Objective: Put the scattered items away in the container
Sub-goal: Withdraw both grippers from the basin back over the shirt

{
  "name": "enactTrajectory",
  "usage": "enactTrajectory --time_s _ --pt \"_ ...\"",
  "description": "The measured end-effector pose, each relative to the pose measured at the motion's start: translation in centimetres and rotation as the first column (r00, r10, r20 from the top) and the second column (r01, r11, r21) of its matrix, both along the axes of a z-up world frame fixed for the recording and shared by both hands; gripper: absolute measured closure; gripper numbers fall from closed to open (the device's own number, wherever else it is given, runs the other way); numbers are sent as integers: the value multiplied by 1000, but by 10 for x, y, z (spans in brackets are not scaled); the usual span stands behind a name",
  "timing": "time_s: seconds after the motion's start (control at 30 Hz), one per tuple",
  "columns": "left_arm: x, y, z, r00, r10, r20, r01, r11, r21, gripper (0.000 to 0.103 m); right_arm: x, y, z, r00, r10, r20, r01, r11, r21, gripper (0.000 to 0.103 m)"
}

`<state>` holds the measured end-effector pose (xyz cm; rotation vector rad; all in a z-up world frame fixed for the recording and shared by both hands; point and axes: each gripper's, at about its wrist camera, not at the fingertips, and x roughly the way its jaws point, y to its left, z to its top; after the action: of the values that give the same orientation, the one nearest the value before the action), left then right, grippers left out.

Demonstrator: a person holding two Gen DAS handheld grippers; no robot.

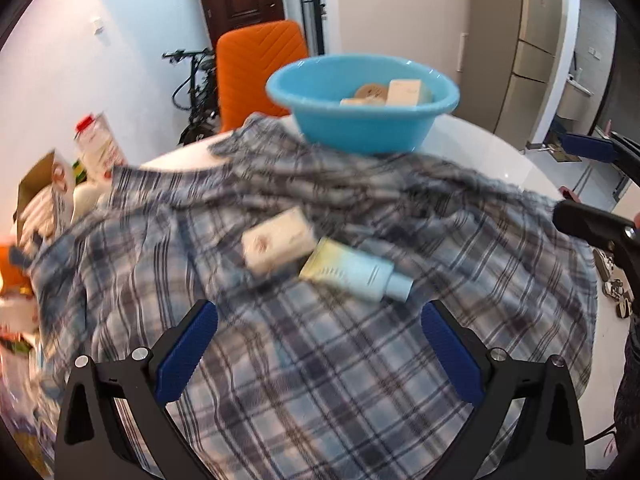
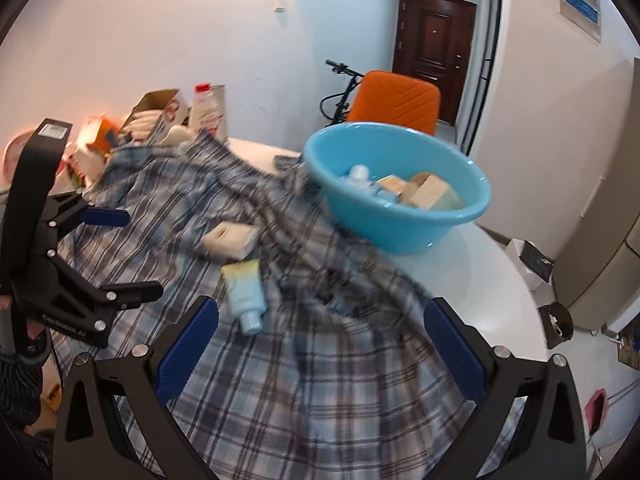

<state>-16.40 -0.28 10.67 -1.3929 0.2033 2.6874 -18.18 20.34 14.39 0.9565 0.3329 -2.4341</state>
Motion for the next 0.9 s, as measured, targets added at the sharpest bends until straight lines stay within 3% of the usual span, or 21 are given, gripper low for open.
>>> enactTrajectory --time_s 0.3,0.5,0.63,0.9 --pt "15 -30 -36 996 -14 93 16 1000 -18 0 13 -27 -53 991 110 76 -109 994 -18 0" --pt "27 -44 -50 994 36 104 -38 999 24 0 16 -25 -78 986 92 142 -77 991 -110 0" --pt "31 -40 -63 992 67 104 -68 998 4 0 15 -28 -91 977 85 198 -61 991 -120 0" --pt "29 -23 -74 992 33 124 -33 999 1 0 29 -32 -89 985 140 105 -135 989 -60 0"
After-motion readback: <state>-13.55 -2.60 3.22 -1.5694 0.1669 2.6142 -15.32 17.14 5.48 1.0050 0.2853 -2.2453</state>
